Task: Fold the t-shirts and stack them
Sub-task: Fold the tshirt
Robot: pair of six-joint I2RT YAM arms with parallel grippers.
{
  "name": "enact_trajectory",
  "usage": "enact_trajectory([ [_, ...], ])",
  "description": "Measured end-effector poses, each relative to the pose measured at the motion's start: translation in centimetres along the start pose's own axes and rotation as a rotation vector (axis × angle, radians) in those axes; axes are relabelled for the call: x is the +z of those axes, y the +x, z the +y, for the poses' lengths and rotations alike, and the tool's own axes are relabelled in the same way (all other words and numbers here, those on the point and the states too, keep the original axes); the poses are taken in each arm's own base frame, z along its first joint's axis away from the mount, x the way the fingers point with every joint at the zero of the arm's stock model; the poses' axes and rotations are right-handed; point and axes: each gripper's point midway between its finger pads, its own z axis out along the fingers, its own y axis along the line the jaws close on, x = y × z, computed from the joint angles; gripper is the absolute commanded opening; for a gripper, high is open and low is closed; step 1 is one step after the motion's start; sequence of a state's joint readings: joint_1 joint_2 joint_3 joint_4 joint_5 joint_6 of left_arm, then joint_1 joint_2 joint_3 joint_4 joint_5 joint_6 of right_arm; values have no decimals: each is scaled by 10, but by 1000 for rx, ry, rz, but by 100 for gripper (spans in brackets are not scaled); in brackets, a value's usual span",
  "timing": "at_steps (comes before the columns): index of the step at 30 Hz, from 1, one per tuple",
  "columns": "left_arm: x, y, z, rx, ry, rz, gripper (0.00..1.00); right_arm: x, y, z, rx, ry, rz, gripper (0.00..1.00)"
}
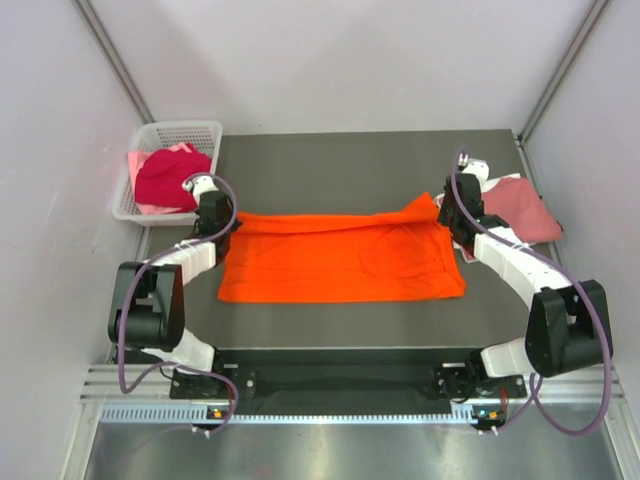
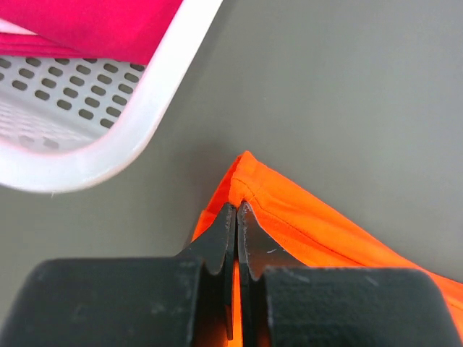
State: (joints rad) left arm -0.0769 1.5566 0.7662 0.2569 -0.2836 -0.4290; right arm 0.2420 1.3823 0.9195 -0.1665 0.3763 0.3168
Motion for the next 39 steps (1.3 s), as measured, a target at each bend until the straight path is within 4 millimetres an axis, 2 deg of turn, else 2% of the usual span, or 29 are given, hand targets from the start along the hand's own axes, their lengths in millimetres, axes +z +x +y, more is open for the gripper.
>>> enact_trajectory([
  [5,-11,-4,-2,-22,32,-26,0,0,16,-9,6,33,24,0],
  [11,-20,-7,-11,-31,97,-43,0,-17,20,-20,19,54,-9,0],
  [18,-27,9,-12,-29,142,-17,0,-43,15,-21,27,80,-86,0],
  [22,-29,20,-10,-35,150,5,0,-53,22,-17,12,99,-110,0],
  [27,-35,35,-1,-48,135,31,0,-66,36,-22,13,129,-133,0],
  [35,-50,16,6,-88,105,-42,0,-81,46,-18,25,118,-163,0],
  [39,-52,17,13,-107,76,-45,0,-87,51,-14,26,114,-164,0],
])
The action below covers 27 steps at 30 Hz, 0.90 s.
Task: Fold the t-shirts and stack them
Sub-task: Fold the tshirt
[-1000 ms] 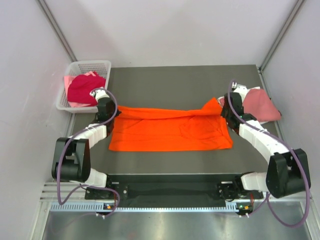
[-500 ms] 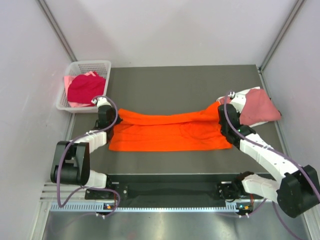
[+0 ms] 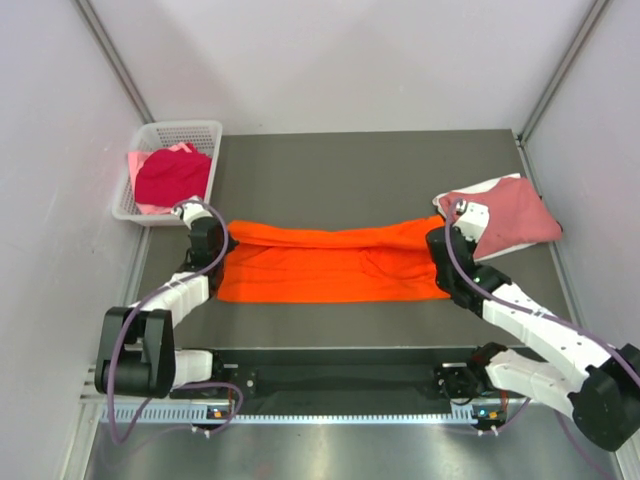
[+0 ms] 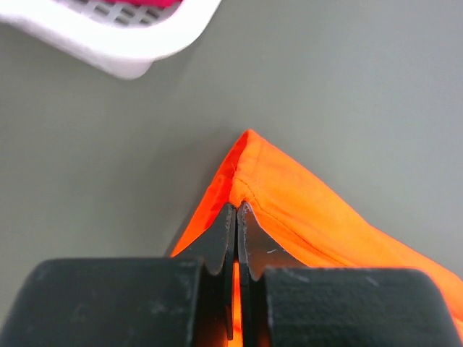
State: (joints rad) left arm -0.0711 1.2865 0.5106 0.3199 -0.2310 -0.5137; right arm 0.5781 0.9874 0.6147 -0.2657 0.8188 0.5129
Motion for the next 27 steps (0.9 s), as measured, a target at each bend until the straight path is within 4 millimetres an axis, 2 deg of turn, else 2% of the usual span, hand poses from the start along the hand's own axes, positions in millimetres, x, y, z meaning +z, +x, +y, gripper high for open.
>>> enact_trajectory([
  [2,-3,5,4,-14,-9,5,1,-4,2,0,16,-5,-1,0],
  [4,-6,11,9,-23,-16,12,18,-7,7,-3,33,-7,0,6],
  [5,-8,13,10,-30,-18,15,24,-8,10,-4,44,-7,1,32],
  [6,-10,14,12,-33,-19,17,29,-10,14,-6,60,-6,3,49],
  [7,-12,15,13,-38,-21,17,40,-12,18,-9,74,-2,3,61],
  [8,-15,15,14,-39,-18,11,44,-14,23,-13,84,1,1,65],
  [9,-19,13,15,-47,-16,0,50,-17,26,-14,93,-5,-4,66],
  [10,-23,11,16,-56,-17,-16,72,-20,29,-16,101,-13,-10,67],
  [13,-37,1,24,-101,-43,-77,74,-25,30,-22,130,-33,-39,68],
  [16,-47,-13,31,-143,-85,-137,98,-27,22,-23,143,-40,-67,67],
  [19,-55,-23,40,-192,-156,-150,99,-24,17,-16,104,-41,-67,62],
  [21,-55,-29,37,-196,-174,-131,98,-20,13,-8,68,-39,-48,60],
  [25,-41,-39,19,-171,-179,-47,91,1,4,15,18,-62,33,59],
  [27,-30,-36,12,-151,-186,15,88,14,1,19,12,-69,76,59],
])
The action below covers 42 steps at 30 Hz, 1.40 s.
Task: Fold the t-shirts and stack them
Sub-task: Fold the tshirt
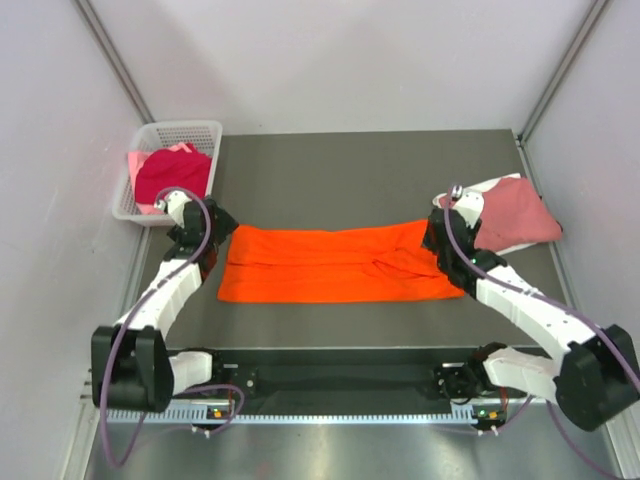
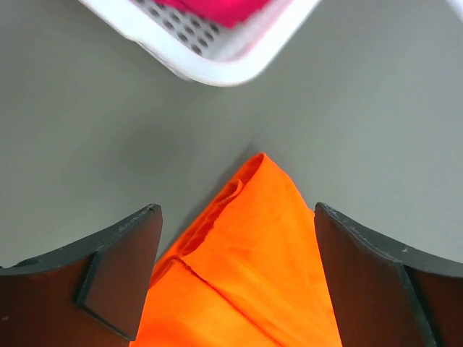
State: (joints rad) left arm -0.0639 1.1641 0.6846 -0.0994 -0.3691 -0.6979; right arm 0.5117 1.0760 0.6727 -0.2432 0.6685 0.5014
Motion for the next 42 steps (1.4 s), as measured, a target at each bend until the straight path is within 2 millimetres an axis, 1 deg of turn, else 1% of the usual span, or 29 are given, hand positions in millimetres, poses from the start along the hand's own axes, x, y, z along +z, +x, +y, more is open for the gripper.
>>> enact_trajectory([
  [3,10,14,-2,39,-19,82,86,17,-2,0,-6,-10,52,63],
  [6,16,35,4,81,-41,168,84,30,0,1,-14,-43,112,64],
  [9,20,51,9,115,-49,234,78,44,-2,-3,-2,-62,159,64],
  [10,21,55,9,123,-48,251,73,48,-5,-3,4,-70,170,64],
  [11,23,58,8,132,-49,266,67,52,-7,-5,7,-73,179,63],
  [12,25,59,6,141,-45,278,65,55,-10,-4,11,-82,189,62],
  [13,27,60,5,149,-43,288,63,57,-13,-2,15,-93,194,61],
  [17,36,57,-5,161,-37,302,63,65,-18,12,7,-145,224,60],
  [20,39,58,-6,164,-44,311,62,65,-12,16,-4,-172,253,58],
  [24,37,62,0,153,-57,325,59,62,9,13,-19,-180,299,56],
  [26,35,68,7,145,-65,337,57,60,24,9,-31,-178,333,56],
  [28,32,73,15,134,-78,349,56,60,31,8,-35,-178,353,55],
  [31,29,79,23,114,-90,363,54,64,37,8,-40,-172,371,54],
  [35,27,82,29,92,-93,371,53,67,47,7,-49,-162,401,54],
  [37,27,85,33,79,-96,379,52,68,50,7,-51,-162,408,51],
  [40,27,88,42,52,-105,401,50,67,53,10,-53,-178,419,48],
  [42,29,88,45,42,-111,406,49,66,56,14,-60,-195,428,48],
])
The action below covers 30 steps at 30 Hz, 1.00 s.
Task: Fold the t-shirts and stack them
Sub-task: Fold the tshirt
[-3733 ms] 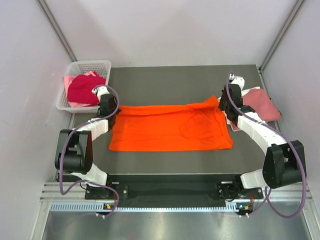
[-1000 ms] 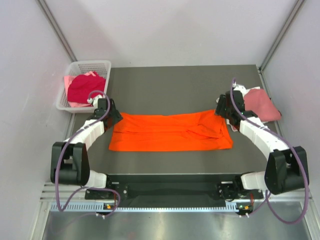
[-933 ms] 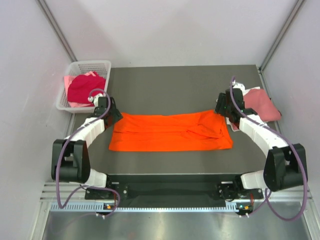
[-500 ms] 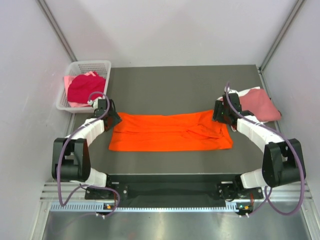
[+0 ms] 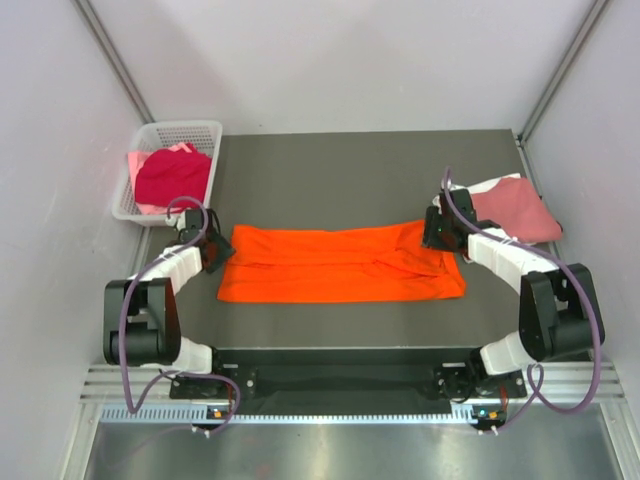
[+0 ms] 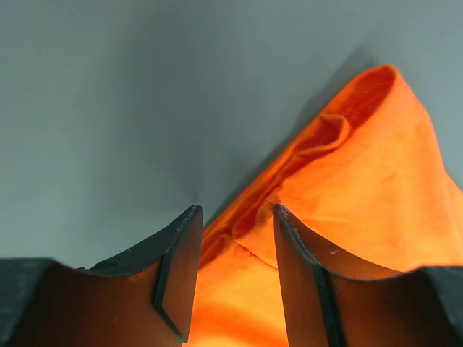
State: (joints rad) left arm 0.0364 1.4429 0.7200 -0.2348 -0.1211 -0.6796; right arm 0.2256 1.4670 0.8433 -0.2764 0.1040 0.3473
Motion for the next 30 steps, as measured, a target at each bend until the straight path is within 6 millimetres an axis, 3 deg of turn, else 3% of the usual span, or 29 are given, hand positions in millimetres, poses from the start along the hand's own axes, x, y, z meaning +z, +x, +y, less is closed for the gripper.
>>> enact_trajectory([
  [11,3,4,2,-6,1,25,50,-6,21,50,-112,-216,57,47],
  [19,-32,-26,-14,-25,83,-100,52,9,41,61,-135,-281,143,50],
  [24,-43,-31,-16,-27,98,-122,52,17,45,74,-149,-318,180,50],
  [30,-53,-31,-14,-26,101,-125,52,14,47,82,-157,-360,177,29],
])
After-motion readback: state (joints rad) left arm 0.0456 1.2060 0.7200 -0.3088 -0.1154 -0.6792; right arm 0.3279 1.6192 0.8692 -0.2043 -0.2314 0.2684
